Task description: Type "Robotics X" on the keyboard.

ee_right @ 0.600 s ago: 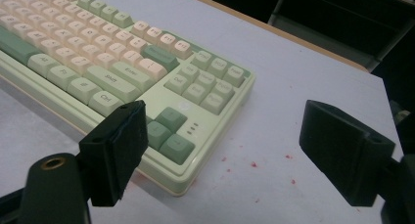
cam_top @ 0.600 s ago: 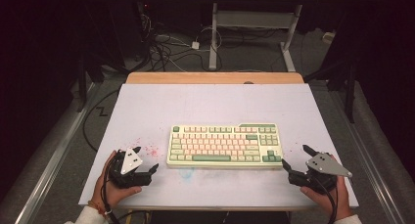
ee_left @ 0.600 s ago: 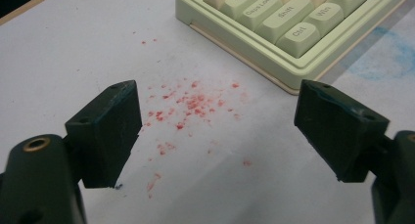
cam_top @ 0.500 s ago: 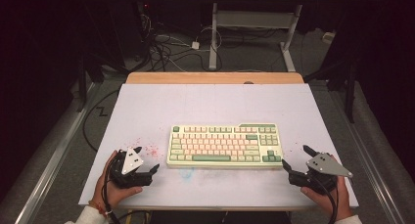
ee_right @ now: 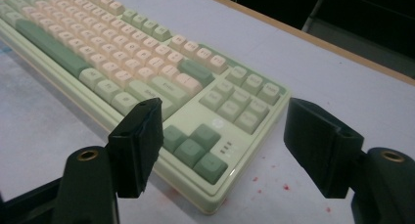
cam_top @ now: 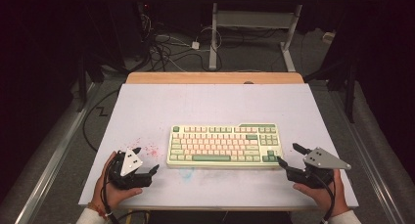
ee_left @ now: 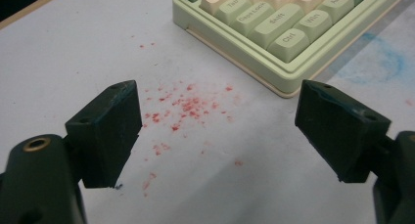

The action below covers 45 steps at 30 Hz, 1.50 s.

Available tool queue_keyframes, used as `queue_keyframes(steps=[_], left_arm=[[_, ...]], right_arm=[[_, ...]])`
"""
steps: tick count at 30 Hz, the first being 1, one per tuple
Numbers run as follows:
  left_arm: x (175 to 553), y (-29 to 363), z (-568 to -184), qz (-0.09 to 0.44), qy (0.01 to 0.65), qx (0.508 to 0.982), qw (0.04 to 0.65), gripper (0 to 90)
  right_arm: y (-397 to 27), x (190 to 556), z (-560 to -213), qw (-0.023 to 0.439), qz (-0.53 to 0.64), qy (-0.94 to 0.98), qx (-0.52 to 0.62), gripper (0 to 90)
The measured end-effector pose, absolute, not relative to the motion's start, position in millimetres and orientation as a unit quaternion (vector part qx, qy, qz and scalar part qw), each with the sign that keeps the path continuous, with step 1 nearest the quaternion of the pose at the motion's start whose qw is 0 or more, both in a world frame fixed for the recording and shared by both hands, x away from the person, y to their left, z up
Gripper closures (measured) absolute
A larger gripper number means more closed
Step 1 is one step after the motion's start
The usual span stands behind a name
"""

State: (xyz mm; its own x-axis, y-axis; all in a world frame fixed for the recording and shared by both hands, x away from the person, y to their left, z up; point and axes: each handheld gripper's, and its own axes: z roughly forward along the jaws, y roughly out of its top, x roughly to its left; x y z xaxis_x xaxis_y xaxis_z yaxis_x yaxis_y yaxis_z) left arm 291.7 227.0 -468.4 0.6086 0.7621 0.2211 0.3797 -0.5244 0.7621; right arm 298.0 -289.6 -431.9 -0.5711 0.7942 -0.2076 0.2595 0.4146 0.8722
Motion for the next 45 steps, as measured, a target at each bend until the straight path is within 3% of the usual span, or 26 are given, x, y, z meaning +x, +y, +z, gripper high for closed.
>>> queue_keyframes(steps=[5, 9, 11, 13, 15, 16, 25, 45], left_arm=[[298, 226, -462, 0.272, 0.342, 0.826, 0.355, 17.9], [303, 221, -458, 0.269, 0.338, 0.829, 0.356, 18.9], [305, 220, -457, 0.268, 0.338, 0.829, 0.355, 19.3], [309, 219, -455, 0.269, 0.347, 0.828, 0.348, 22.5], [311, 219, -454, 0.258, 0.346, 0.826, 0.362, 22.6], [314, 216, -451, 0.259, 0.345, 0.827, 0.359, 22.6], [324, 201, -442, 0.255, 0.333, 0.830, 0.367, 23.1], [344, 170, -431, 0.242, 0.313, 0.840, 0.372, 26.5]], right_arm=[[-287, 306, -426, 0.307, 0.428, 0.780, 0.336, 35.3], [-275, 316, -421, 0.295, 0.419, 0.792, 0.331, 49.3], [-272, 319, -420, 0.288, 0.419, 0.796, 0.328, 51.7], [-263, 328, -419, 0.277, 0.410, 0.806, 0.325, 62.7], [-260, 331, -419, 0.271, 0.409, 0.809, 0.323, 64.9], [-255, 334, -419, 0.264, 0.411, 0.814, 0.315, 72.0], [-233, 345, -424, 0.240, 0.396, 0.837, 0.292, 87.8], [-217, 359, -453, 0.206, 0.352, 0.867, 0.287, 90.0]])
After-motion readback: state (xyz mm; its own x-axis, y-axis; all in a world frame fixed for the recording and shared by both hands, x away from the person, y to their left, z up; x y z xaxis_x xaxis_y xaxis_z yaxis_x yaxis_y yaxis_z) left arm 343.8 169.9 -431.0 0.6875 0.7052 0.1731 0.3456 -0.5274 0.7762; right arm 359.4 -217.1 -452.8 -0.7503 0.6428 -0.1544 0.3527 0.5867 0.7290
